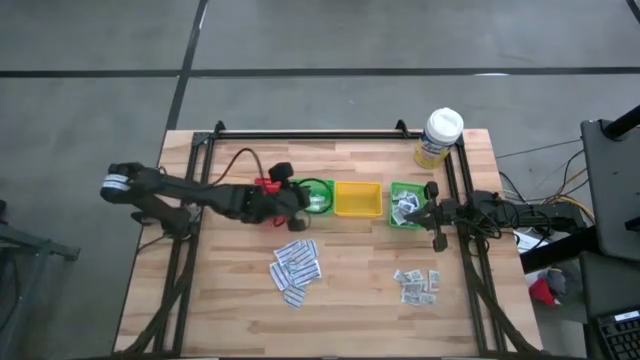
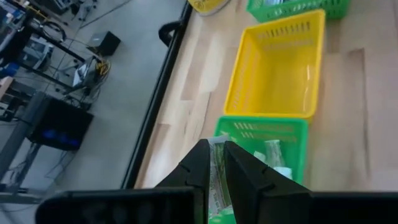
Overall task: Pick & Place First Aid Supplies
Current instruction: Put the green bandage into the left green bin, then put the blue bandage into the red bin
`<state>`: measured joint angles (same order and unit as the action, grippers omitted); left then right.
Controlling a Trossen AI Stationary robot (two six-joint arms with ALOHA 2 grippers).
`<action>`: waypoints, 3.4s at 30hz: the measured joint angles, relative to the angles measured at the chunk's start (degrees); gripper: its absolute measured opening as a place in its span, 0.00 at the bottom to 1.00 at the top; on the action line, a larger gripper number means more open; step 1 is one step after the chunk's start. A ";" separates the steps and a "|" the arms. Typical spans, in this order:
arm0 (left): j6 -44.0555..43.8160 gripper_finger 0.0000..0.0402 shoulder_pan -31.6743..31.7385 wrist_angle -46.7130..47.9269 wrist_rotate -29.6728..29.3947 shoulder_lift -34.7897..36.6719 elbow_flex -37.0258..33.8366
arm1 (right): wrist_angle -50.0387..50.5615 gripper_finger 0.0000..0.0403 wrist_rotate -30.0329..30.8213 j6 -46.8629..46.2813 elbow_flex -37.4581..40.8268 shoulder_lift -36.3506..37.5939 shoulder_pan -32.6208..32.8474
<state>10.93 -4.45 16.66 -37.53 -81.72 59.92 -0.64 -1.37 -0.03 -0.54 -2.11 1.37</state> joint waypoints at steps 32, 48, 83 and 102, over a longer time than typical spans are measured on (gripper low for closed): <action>8.86 0.10 14.68 25.53 28.09 -29.89 24.52 | 0.00 0.02 0.02 0.00 -0.02 -0.31 0.00; 8.03 0.16 15.15 25.40 28.29 -29.69 24.33 | 0.00 0.02 0.00 0.02 -0.02 -0.35 0.00; -43.41 0.41 1.39 63.44 27.96 -24.84 29.18 | -0.02 0.02 0.00 -1.51 -0.02 -0.37 -0.02; -60.12 0.41 -7.24 50.68 31.24 -24.80 14.65 | 0.00 0.02 0.00 -1.49 -0.02 -0.39 0.00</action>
<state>-49.19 -11.68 67.35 -6.28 -106.52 74.57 -0.65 -1.37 -1.52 -0.55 -2.50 1.37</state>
